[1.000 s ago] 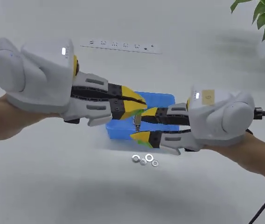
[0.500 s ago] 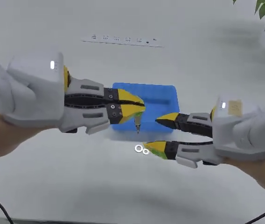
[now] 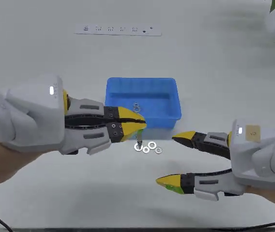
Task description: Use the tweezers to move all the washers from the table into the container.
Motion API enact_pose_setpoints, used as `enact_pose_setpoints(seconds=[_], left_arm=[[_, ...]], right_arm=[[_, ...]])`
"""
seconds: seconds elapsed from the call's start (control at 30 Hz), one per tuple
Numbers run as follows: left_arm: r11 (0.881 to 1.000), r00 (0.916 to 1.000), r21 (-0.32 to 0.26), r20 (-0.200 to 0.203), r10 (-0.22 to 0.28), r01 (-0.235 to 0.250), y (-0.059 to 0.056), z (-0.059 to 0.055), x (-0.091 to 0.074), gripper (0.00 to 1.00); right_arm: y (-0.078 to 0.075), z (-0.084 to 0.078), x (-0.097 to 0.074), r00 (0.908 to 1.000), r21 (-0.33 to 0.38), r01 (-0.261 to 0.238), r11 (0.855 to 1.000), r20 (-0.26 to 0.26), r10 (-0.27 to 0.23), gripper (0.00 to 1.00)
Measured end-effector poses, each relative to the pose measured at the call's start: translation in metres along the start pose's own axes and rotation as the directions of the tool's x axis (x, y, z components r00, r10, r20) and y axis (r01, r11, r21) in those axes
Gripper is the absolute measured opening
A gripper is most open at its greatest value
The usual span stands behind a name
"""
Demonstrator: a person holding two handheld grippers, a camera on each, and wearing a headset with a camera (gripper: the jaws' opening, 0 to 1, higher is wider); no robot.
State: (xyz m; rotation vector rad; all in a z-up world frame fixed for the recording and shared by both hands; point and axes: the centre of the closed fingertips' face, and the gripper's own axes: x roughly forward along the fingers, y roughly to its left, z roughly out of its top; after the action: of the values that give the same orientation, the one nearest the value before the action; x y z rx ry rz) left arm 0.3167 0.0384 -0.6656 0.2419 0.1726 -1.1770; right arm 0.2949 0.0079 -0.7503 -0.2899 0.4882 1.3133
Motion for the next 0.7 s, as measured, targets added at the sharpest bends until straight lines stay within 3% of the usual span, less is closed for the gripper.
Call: enact_pose_setpoints(seconds=[0.3, 0.7], left_arm=[[1.000, 0.9998, -0.027, -0.018, -0.005, 0.004, 0.001, -0.014, 0.003, 0.05], [0.999, 0.9997, -0.041, -0.026, -0.001, 0.000, 0.007, -0.020, 0.009, 0.05]], right_arm=[[0.015, -0.007, 0.008, 0.9974, 0.021, -0.071, 0.997, -0.013, 0.071, 0.83], [0.018, -0.012, 0.011, 0.9947, 0.043, -0.102, 0.994, -0.010, 0.102, 0.91]])
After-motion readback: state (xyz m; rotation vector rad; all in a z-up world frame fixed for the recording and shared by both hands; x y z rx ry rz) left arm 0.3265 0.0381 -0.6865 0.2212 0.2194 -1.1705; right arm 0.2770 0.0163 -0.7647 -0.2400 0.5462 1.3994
